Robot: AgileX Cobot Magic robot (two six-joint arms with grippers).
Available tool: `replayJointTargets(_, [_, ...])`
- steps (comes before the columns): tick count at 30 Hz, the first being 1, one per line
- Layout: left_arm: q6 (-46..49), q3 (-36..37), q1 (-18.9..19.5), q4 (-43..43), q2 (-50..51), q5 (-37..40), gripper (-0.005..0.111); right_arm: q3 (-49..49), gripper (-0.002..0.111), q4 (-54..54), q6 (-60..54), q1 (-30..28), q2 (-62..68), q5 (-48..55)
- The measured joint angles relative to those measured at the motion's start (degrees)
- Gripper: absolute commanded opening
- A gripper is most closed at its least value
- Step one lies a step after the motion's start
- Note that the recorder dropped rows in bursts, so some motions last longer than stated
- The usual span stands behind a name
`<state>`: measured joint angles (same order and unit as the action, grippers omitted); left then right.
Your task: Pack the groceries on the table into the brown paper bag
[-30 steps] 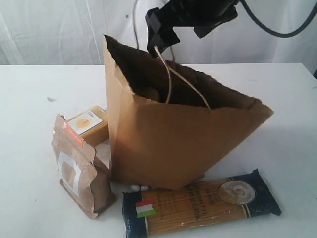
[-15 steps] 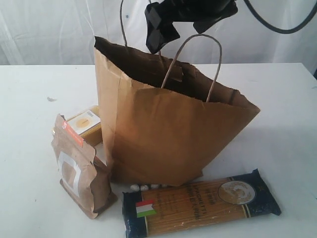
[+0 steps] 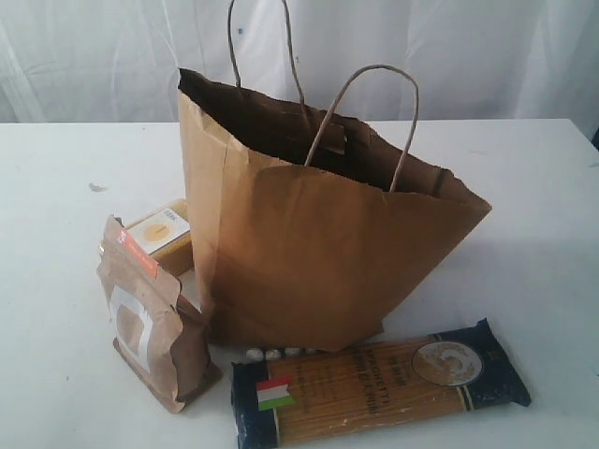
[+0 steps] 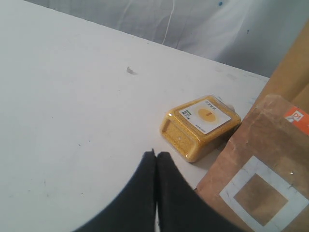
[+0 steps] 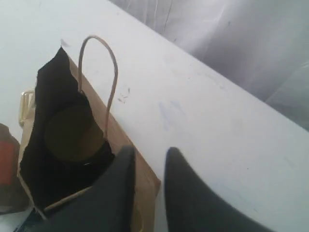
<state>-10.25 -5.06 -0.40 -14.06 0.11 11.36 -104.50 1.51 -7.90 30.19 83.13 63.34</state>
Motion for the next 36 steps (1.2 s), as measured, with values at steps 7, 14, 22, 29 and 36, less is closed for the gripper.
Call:
replayJointTargets(7, [0.00,0.00,0.00,0.00,0.00,0.00,0.001,7.50,0.000,-6.70,2.44,0.00,-12.18,-0.13])
replayJointTargets(14, [0.00,0.00,0.00,0.00,0.00,0.00,0.001,17.08,0.000,-13.74,8.57,0.00,-23.83,-0.13])
replayJointTargets(22, [0.00,0.00,0.00,0.00,0.00,0.00,0.001,38.46,0.000,-15.77,15.36,0.00,-35.78,2.70])
replayJointTargets(29, [0.00,0.00,0.00,0.00,0.00,0.00,0.001,57.37,0.000,-7.77,16.45,0.00,-39.72,2.67])
replayJointTargets(36, [0.00,0.00,0.00,0.00,0.00,0.00,0.001,68.12,0.000,6.49,8.62,0.00,-39.57,-8.57])
